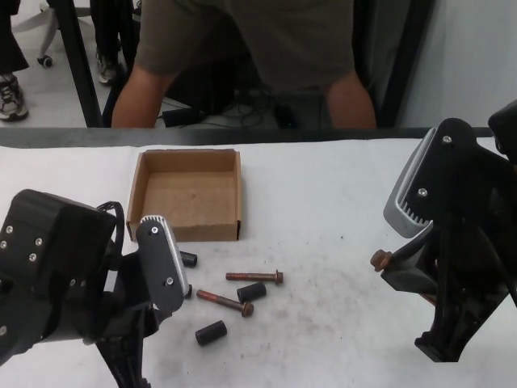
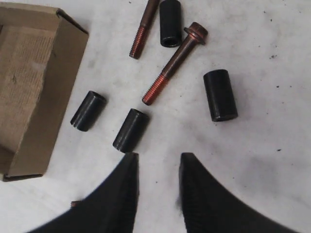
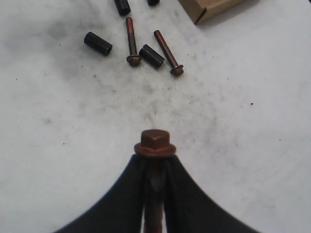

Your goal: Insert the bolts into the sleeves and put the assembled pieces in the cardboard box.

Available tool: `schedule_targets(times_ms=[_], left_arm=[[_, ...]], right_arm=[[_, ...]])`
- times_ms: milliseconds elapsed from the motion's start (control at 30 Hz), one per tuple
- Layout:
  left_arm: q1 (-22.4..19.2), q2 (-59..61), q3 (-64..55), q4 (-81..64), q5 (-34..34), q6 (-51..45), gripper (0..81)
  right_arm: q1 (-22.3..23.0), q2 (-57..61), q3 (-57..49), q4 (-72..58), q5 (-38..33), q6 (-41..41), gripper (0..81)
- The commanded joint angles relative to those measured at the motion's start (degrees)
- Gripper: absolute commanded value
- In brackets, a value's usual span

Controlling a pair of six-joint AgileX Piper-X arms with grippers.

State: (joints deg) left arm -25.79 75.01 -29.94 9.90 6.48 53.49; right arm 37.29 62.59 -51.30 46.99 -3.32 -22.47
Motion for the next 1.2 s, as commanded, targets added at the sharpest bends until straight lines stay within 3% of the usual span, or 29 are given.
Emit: schedule_targets(times_ms=[0, 567, 933, 1167], left_arm=[[-0.03, 0.02, -0.66, -0.75, 0.38, 1.15, 27.9], [0.09, 13.69, -5.68, -6.17, 0.54, 6.61, 27.9], [5.27, 17.97, -9.85, -5.4, 1.78, 8.43, 27.9], [5.87, 17.97, -12.57, 2.2, 4.4, 13.01, 27.9]], right_arm=[[-0.19, -0.74, -0.03, -0.09, -0.94, 0.27, 0.2], [-0.19, -0.74, -0.03, -0.09, -0.94, 0.27, 0.2], [-0.19, -0.74, -0.03, -0.09, -0.94, 0.27, 0.2], [-0.19, -0.74, -0.03, -0.09, -0.94, 0.27, 0.2]])
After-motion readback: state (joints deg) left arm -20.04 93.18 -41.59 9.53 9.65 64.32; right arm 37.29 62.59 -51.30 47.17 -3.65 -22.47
